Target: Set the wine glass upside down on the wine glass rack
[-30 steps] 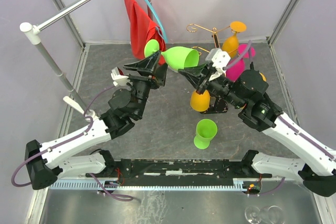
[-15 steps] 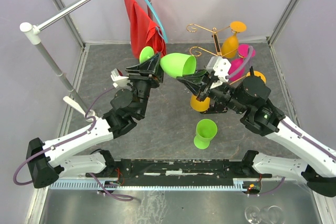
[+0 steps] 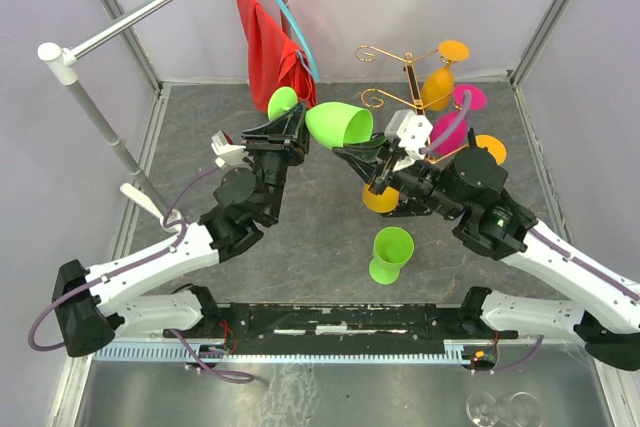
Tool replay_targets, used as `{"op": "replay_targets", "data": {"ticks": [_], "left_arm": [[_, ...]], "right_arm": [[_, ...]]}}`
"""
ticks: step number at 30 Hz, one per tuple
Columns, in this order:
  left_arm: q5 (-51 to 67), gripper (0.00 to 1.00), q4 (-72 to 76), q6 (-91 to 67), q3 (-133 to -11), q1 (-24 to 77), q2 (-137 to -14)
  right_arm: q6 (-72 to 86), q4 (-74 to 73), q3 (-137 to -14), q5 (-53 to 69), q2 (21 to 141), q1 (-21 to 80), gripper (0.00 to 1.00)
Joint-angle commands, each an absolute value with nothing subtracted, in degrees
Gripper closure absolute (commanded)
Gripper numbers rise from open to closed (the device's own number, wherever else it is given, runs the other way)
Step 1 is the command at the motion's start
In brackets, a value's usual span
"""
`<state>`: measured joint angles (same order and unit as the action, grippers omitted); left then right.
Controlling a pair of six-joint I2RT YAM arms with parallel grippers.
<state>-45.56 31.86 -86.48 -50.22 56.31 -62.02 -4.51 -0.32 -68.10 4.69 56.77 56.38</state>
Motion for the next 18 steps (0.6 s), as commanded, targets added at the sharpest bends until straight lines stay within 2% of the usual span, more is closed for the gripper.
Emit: {"op": "replay_targets", "data": {"ticks": [1,9,15,18], "left_arm": [[-45.8,0.62,32.6,-84.2,-51.9,56.5,-62.9],[-46.1,0.58,31.2,-84.6,-52.6,56.5,-63.4],[-46.0,0.64,31.3,-84.6,-52.8,56.5,-63.8],[-45.9,0.72,31.8,-84.1,-52.5,56.5,-63.7]], "right_arm": [[-6.6,3.5,-68.7,1.8,58.2,58.1,0.99],[-11.0,3.6,-68.9,-3.9,59.5,61.9,0.99],[-13.7,2.6,-69.7,-6.7,60.7,64.5,0.99],[-13.9,2.5,-69.8,-7.1,60.9,65.0,0.99]]}}
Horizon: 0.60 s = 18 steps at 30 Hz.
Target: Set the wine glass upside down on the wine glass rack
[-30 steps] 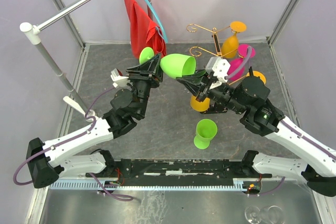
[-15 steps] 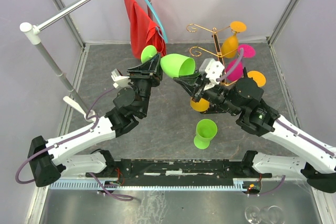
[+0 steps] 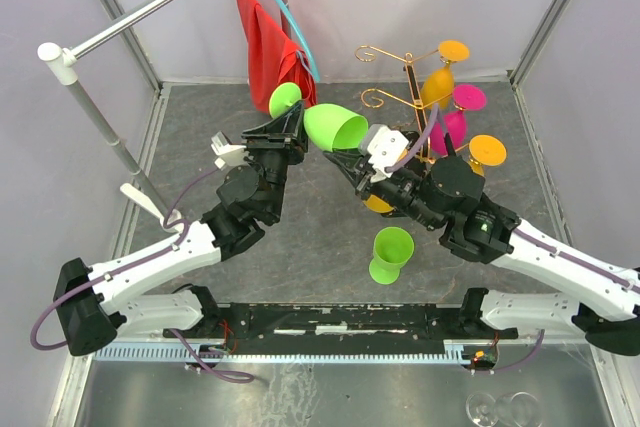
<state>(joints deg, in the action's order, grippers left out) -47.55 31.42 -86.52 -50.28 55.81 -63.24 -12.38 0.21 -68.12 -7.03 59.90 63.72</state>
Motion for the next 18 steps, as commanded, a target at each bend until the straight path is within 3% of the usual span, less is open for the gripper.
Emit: {"op": "replay_targets", "data": {"ticks": [1,4,7,12,18], "left_arm": [[-45.9,0.74,32.0,-83.8,-52.4,56.4,-63.5],[-45.2,0.84,33.3,-82.3,-52.0,56.2,-63.3],[-43.6,0.97,33.8,-81.1,-52.0,55.7,-63.0],[-41.6,0.97,33.5,-74.5,-52.5,54.4,-62.0],[-41.1,0.97,32.8,-74.9,-50.8,52.5,-61.0]], "right_arm": [[-13.8,2.5,-69.8,-7.3,60.7,65.0,0.99],[-13.4,2.3,-69.8,-7.3,60.6,65.3,0.98],[-13.3,1.5,-69.8,-8.0,60.1,65.5,0.91],[-13.3,-0.1,-69.0,-10.4,57.9,65.6,0.85],[-13.4,-0.2,-68.3,-11.0,56.7,65.5,0.84]]}}
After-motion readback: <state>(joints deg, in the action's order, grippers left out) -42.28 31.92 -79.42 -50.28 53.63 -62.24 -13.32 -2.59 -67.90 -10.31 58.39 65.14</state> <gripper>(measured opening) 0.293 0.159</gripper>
